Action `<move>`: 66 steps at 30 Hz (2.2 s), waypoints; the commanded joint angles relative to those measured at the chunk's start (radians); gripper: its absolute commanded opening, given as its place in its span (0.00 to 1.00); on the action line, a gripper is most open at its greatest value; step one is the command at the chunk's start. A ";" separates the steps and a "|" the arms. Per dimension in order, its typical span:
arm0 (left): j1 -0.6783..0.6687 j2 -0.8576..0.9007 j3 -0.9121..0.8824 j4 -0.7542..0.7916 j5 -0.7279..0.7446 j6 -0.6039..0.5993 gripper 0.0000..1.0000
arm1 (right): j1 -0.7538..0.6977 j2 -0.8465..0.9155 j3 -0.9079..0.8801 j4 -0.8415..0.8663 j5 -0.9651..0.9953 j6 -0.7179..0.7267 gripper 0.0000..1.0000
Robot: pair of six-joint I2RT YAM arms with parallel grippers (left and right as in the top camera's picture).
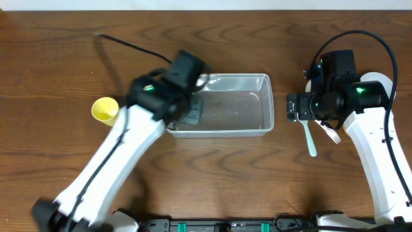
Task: Pack container
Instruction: 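Place the grey-blue cup in the container beside the white cup, then grasp the yellow cup rim with the left gripper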
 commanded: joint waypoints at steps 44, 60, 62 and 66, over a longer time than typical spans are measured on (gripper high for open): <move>0.073 0.114 0.206 -0.070 -0.005 0.112 0.49 | -0.006 0.005 0.010 -0.005 0.000 -0.014 0.99; 0.437 -0.110 0.208 -0.138 -0.122 0.087 0.57 | -0.006 0.005 0.009 0.003 0.000 -0.014 0.99; 0.485 -0.106 0.203 -0.134 -0.122 0.068 0.58 | -0.006 0.005 0.009 0.003 0.000 -0.014 0.99; 0.568 -0.077 0.171 -0.115 -0.104 0.055 0.58 | -0.006 0.005 0.009 0.003 0.000 -0.014 0.99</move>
